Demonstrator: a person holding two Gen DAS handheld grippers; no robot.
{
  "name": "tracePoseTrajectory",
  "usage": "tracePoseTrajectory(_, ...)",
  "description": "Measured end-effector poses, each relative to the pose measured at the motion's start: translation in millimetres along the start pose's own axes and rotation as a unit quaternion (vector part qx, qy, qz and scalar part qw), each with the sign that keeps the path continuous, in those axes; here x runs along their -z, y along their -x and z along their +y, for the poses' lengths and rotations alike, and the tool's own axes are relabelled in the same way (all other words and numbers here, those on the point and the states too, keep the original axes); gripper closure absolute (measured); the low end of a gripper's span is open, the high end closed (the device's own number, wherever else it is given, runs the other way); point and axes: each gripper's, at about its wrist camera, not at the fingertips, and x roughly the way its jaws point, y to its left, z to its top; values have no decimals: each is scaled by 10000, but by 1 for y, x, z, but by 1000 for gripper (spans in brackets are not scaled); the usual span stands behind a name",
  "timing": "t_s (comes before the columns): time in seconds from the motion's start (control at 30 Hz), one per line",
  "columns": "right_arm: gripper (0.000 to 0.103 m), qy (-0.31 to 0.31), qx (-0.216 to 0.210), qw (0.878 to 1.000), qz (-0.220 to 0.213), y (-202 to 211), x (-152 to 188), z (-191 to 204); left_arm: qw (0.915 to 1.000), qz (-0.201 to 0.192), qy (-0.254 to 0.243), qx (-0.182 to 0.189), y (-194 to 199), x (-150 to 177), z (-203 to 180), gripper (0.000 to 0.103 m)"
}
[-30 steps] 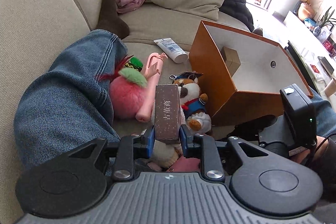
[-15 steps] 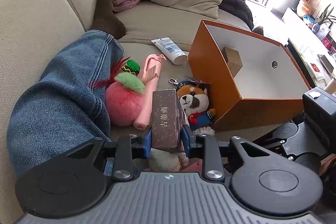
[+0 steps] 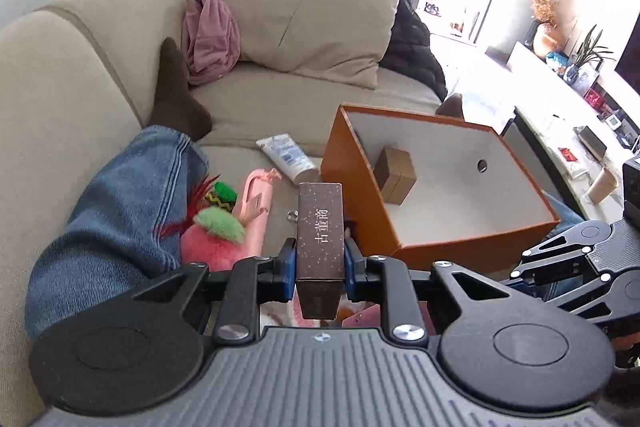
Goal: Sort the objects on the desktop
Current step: 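Grasp the pink wallet with the right gripper while the left gripper holds the brown box, then lower the pink wallet into the white box while the left gripper lowers the brown box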
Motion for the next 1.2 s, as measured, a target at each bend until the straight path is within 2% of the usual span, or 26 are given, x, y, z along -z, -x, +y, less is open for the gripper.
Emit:
tracePoseTrajectory(0.13,87,-332,238,9978,-530,36,-16,-1,9992,-324,-12,247,8,-25,-10,77)
tracePoseTrajectory(0.23,87,-706,511,9912,-999,62,-27,-9,9976,-457,103,507,2,-43,-16,77)
tracePoseTrajectory(0.37,87,-1383,1039,9712,-1638,87,-37,-39,9956,-495,369,698,-24,-66,-21,77)
tracePoseTrajectory(0.47,87,-1928,1411,9527,-1876,82,-46,-71,9950,-388,524,761,-50,-77,-25,77)
tracePoseTrajectory(0.6,87,-2559,1416,9404,-1737,48,-50,-111,9945,-205,664,782,-81,-86,-26,77)
tracePoseTrajectory(0.73,87,-2806,1531,9344,-1570,17,-51,-135,9943,-56,744,766,-103,-91,-25,77)
tracePoseTrajectory(0.87,87,-2938,1312,9355,-1460,0,-55,-149,9942,26,768,752,-119,-97,-25,77)
tracePoseTrajectory(1.2,87,-2649,1622,9401,-1406,10,-58,-154,9941,215,731,769,-151,-109,-36,77)
